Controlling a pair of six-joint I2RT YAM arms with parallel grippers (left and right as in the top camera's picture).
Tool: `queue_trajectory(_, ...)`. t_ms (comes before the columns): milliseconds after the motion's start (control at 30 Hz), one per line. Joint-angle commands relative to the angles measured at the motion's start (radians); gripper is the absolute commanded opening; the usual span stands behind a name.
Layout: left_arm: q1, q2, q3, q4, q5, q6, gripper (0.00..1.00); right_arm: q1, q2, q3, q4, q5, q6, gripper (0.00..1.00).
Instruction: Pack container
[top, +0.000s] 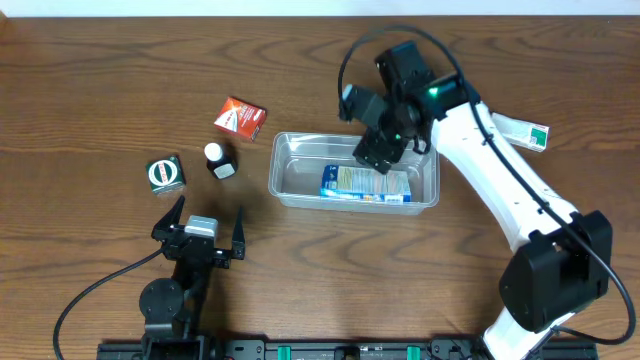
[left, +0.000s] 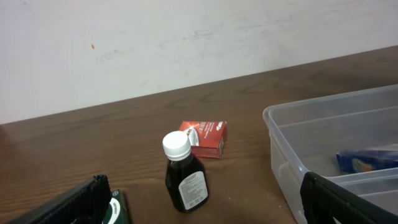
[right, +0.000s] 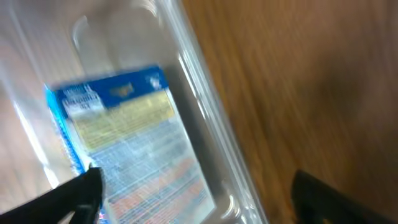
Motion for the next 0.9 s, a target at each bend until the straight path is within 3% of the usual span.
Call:
queue_trajectory(0,0.001,-0.006,-0.019,-0.032,0.011,0.013,0.98,0.013,-0.006,0.046,-0.016,-0.161,0.063,0.99)
queue_trajectory(300,0.001,-0.006,-0.019,-0.032,0.011,0.013,0.98,0.086,-0.006,0.045,0.06,-0.591,0.084,0.99)
queue_trajectory(567,0.001,-0.006,-0.019,-0.032,0.011,0.013,0.98,0.148,0.001,0.043,0.14,-0.523,0.357,0.97)
queue_trajectory(733,0.001,-0.006,-0.019,-0.032,0.011,0.013,0.98,0.195,0.016,0.042,0.117,-0.287,0.503,0.76)
queue_trajectory(867,0.001,-0.006,-0.019,-0.032,0.011,0.013,0.98,0.229,0.029,0.04,0.116,-0.116,0.769,0.47)
